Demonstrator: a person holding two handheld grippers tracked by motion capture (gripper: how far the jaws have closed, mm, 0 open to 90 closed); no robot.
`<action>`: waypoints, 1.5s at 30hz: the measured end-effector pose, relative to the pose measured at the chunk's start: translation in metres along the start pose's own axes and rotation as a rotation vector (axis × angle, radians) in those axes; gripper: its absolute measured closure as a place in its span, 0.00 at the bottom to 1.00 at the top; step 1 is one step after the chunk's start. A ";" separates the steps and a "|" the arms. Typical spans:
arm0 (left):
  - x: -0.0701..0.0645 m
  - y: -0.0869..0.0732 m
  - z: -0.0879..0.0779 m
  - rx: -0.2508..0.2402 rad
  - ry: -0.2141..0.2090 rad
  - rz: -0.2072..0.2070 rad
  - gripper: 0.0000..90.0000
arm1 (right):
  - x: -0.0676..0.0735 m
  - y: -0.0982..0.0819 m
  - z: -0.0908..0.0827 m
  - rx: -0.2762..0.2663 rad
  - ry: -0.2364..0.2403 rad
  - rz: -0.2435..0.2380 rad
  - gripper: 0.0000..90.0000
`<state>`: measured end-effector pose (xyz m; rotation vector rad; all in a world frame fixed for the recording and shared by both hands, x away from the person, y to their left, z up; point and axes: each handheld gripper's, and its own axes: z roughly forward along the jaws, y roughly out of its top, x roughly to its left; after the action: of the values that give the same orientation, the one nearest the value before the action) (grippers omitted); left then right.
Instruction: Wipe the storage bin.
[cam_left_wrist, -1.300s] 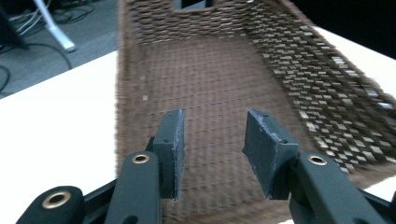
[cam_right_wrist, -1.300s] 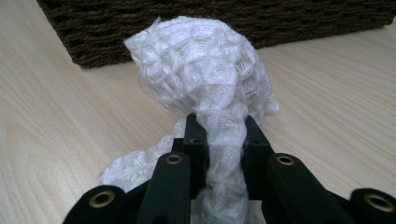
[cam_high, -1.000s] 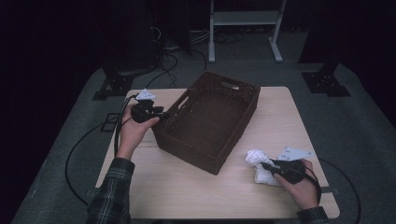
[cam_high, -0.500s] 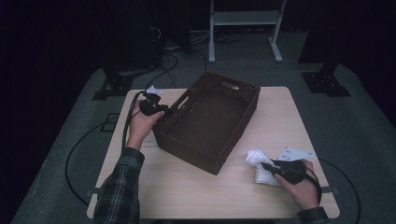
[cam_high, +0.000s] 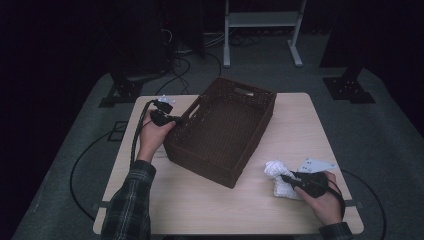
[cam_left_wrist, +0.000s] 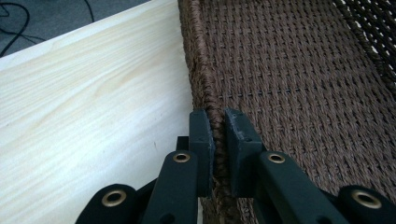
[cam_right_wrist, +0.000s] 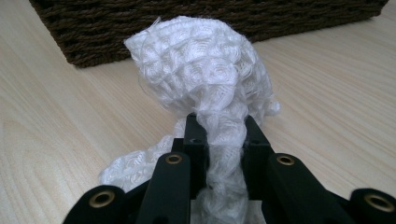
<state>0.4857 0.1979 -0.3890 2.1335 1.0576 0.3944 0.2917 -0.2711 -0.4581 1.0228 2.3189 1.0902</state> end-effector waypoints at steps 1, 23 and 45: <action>0.000 -0.002 -0.002 0.003 0.004 -0.010 0.91 | 0.000 0.000 0.000 0.000 0.000 -0.001 0.85; 0.001 -0.050 -0.050 -0.010 0.042 -0.060 0.89 | 0.004 0.005 0.005 0.003 0.008 -0.019 0.85; -0.005 -0.093 -0.122 -0.215 -0.030 -0.048 0.98 | 0.006 0.004 0.003 0.004 0.002 -0.015 0.85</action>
<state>0.3633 0.2890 -0.3693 1.9149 1.0013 0.4319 0.2915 -0.2633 -0.4570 1.0039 2.3276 1.0820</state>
